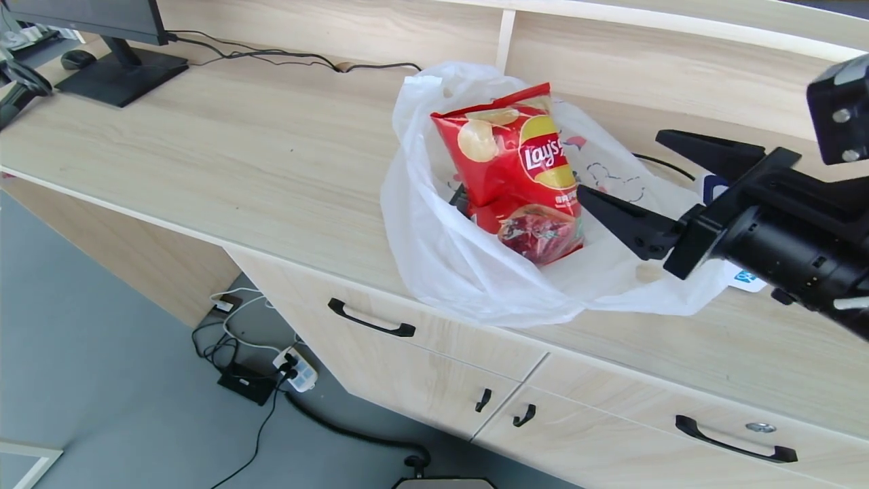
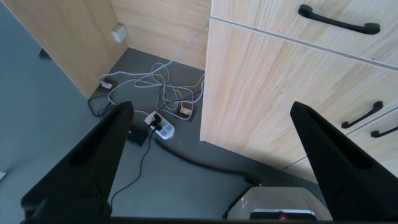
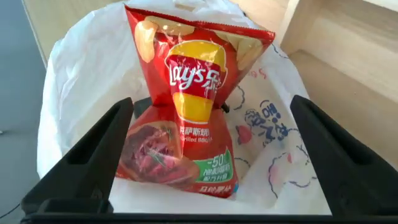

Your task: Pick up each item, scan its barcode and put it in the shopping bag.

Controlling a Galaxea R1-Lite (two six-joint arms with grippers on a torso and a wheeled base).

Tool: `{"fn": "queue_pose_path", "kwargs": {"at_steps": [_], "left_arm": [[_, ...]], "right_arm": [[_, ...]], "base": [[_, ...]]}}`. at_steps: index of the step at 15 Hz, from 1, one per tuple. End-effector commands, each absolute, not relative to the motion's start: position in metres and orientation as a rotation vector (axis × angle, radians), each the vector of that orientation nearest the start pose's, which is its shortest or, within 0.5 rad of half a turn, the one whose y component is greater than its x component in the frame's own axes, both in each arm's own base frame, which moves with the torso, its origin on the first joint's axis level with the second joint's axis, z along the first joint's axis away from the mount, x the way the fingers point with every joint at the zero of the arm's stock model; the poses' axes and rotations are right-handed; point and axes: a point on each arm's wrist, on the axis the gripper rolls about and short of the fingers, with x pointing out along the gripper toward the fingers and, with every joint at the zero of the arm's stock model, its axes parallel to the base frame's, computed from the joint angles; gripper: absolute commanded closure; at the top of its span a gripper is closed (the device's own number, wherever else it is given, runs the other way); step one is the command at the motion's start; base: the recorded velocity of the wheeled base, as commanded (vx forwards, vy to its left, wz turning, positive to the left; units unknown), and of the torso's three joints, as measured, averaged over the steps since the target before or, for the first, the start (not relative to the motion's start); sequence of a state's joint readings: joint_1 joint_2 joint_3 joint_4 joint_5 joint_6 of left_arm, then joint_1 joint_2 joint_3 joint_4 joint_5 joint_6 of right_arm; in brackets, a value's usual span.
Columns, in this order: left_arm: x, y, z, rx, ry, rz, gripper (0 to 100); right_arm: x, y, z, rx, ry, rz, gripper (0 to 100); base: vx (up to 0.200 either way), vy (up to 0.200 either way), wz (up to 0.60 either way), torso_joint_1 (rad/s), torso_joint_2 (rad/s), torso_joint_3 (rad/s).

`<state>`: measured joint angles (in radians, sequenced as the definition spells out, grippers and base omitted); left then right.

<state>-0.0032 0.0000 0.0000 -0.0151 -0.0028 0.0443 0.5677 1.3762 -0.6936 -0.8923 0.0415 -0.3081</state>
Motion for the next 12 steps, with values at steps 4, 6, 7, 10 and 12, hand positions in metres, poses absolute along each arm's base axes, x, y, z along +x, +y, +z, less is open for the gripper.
{"fn": "queue_pose_path", "kwargs": {"at_steps": [4,6,7,10,12], "left_arm": [[-0.023,0.000,0.077,0.038,-0.015,-0.006,0],[-0.023,0.000,0.077,0.037,-0.015,-0.006,0],[-0.023,0.000,0.077,0.035,-0.015,-0.006,0],[-0.023,0.000,0.077,0.035,-0.015,-0.006,0],[-0.023,0.000,0.077,0.035,-0.015,-0.006,0]], "right_arm": [[0.089,0.044,0.190,-0.203,-0.202,0.461,0],[0.050,0.022,0.151,-0.174,-0.165,0.427,0],[0.037,0.017,0.141,-0.182,-0.108,0.429,0],[-0.011,-0.004,0.095,-0.171,0.053,0.449,0],[-0.033,-0.013,0.091,-0.164,0.098,0.416,0]], "base": [[0.000,0.000,0.00,0.000,0.00,0.000],[0.000,0.000,0.00,0.000,0.00,0.000],[0.000,0.000,0.00,0.000,0.00,0.000],[0.000,0.000,0.00,0.000,0.00,0.000],[0.000,0.000,0.00,0.000,0.00,0.000]]}}
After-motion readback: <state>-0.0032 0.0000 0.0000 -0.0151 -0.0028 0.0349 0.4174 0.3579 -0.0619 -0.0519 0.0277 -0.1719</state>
